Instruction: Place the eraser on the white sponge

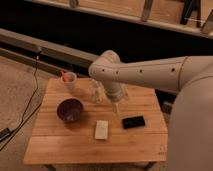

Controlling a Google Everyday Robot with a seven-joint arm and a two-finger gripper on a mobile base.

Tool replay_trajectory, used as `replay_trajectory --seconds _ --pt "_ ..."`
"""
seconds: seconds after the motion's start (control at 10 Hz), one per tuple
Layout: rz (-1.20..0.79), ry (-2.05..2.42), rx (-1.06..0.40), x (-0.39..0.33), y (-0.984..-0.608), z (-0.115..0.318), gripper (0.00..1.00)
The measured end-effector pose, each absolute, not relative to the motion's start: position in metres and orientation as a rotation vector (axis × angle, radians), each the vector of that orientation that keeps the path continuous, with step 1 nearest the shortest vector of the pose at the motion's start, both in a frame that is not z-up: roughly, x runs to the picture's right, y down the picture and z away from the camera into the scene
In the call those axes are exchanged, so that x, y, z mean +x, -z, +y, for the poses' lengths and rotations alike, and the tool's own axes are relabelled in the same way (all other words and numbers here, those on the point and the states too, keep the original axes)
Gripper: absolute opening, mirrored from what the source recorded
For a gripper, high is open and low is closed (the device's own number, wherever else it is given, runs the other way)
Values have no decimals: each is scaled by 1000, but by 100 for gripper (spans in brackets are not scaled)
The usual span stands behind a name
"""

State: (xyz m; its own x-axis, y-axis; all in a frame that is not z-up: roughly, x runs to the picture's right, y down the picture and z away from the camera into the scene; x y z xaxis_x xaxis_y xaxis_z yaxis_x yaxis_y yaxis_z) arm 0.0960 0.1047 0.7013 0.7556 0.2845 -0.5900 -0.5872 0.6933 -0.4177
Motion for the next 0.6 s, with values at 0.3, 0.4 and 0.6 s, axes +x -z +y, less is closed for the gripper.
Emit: replay_trajectory --seconds 0.3,0.4,0.6 --pt "446 -548 -686 109 -693 121 65" --pt "417 -557 -713 113 -693 125 65" --pt "380 -558 -763 128 -698 133 65"
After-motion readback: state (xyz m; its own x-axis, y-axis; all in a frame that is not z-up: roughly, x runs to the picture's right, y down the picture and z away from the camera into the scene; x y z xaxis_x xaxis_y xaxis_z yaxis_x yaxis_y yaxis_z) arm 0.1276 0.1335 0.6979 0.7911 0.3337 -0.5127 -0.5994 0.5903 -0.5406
